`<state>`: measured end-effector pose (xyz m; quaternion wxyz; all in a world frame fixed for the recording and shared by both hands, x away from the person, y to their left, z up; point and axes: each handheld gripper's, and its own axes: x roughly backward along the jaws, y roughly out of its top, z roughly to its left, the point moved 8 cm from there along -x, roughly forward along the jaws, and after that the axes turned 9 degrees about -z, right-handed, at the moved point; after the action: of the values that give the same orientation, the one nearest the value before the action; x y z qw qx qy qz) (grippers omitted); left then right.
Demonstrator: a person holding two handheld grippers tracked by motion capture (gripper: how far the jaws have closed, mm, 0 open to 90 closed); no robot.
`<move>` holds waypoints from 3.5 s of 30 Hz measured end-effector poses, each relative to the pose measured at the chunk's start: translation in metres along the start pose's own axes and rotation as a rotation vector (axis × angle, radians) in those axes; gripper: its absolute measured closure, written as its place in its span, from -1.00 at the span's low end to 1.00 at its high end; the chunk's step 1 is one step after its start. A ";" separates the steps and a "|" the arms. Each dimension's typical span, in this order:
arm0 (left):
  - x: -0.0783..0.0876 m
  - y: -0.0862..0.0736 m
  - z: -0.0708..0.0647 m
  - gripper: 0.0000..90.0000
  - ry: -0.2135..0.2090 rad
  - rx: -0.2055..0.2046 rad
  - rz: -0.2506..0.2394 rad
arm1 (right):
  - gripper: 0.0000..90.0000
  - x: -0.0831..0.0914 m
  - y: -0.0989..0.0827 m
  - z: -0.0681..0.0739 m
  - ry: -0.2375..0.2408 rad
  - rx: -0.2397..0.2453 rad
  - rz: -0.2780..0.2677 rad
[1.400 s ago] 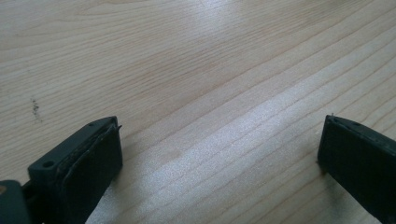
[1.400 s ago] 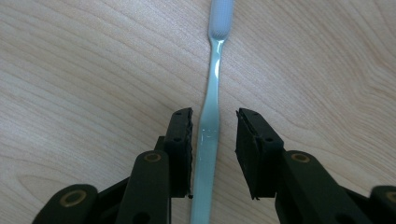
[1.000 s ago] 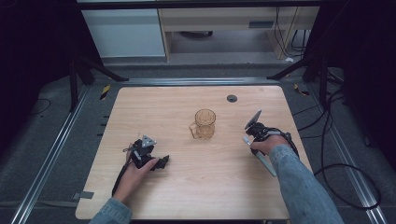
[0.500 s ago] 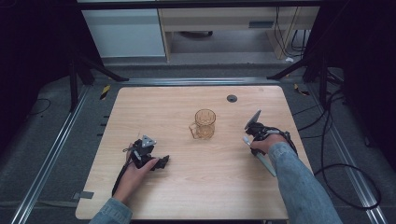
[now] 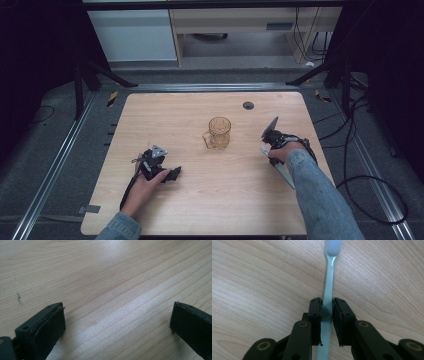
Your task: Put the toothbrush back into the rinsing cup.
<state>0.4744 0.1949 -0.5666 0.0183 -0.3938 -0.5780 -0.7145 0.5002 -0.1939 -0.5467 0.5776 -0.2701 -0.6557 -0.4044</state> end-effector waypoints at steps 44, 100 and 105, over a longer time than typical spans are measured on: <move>0.000 0.000 0.000 -1.00 0.001 -0.001 0.003 | 0.76 0.061 0.052 0.066 0.129 0.054 -0.399; 0.000 0.000 0.000 -1.00 -0.001 -0.004 0.003 | 0.76 0.100 0.124 0.164 0.139 0.060 -0.888; 0.000 0.000 0.000 -1.00 0.000 -0.005 0.004 | 0.76 0.105 0.128 0.164 0.116 0.050 -0.940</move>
<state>0.4745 0.1953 -0.5665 0.0187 -0.3950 -0.5755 -0.7159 0.4976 -0.0002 -0.4172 0.3738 0.0930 -0.6830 -0.6206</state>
